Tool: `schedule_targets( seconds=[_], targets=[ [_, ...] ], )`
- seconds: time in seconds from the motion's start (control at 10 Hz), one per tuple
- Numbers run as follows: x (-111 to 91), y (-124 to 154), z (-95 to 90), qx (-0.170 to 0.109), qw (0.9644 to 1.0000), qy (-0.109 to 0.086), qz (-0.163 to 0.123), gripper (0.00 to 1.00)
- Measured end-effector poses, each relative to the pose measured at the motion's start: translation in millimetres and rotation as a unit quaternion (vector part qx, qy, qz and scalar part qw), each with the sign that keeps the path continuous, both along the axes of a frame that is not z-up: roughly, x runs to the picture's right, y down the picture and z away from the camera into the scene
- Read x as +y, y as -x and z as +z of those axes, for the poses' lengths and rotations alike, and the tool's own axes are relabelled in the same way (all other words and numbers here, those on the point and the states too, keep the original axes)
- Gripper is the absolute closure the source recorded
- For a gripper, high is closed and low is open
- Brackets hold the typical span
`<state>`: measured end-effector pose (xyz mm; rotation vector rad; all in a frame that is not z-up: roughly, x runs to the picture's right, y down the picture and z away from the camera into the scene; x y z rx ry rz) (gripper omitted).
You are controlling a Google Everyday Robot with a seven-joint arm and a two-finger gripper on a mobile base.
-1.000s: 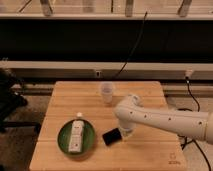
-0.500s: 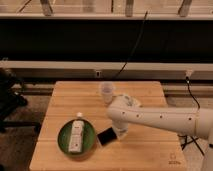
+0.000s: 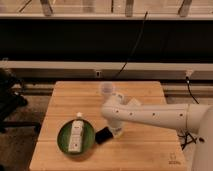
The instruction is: Push the eraser across the table
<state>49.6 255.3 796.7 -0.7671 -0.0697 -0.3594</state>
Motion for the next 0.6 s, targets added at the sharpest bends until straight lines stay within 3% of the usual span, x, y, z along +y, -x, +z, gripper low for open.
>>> schedule_targets(
  seconds=[0.6],
  targets=[
    [-6.7, 9.8, 7.6, -0.003, 0.9999, -0.002, -0.010, 1.00]
  ],
)
